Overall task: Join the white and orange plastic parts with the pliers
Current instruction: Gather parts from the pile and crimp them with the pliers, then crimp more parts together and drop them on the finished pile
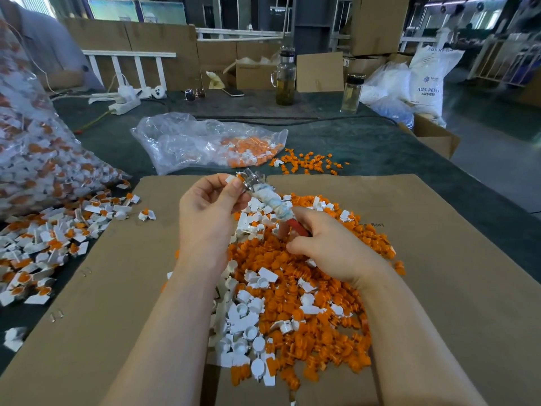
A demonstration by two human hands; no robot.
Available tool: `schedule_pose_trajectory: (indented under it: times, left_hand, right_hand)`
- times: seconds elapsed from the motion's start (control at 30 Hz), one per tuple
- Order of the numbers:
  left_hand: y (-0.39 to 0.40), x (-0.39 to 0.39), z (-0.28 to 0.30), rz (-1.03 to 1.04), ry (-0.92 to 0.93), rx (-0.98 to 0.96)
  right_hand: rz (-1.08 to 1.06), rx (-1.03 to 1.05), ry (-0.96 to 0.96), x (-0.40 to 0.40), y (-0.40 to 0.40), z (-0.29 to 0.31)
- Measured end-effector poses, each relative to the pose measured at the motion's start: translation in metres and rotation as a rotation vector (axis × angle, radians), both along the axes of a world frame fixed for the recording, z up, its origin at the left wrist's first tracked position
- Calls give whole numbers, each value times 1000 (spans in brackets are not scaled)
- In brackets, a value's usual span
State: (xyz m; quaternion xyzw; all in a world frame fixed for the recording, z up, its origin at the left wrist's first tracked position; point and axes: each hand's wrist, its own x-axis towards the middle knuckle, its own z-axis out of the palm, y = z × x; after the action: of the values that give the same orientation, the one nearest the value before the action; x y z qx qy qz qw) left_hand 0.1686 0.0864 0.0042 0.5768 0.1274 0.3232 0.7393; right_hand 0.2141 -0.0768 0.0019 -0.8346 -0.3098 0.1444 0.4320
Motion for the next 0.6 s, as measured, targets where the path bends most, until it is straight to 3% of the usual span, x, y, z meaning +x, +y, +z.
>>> schedule_pose_trajectory:
  times: [0.17,0.33,0.4,0.53,0.6]
  left_hand:
    - [-2,2,0,46,11,-9]
    - [0,2,-1,38,33,-226]
    - [1,3,-4,43,83,-133]
    - [-13,6,-9,73,208,298]
    - [-21,6,-10,90,211,414]
  right_hand:
    - [-45,16,-27,-1,5,-1]
    - [-32,16,13,2,3,-2]
    - [-74,67,6,3,3,-5]
    - [-246,293,-71,3,13,-8]
    - [-330,370,-123,3,18,-8]
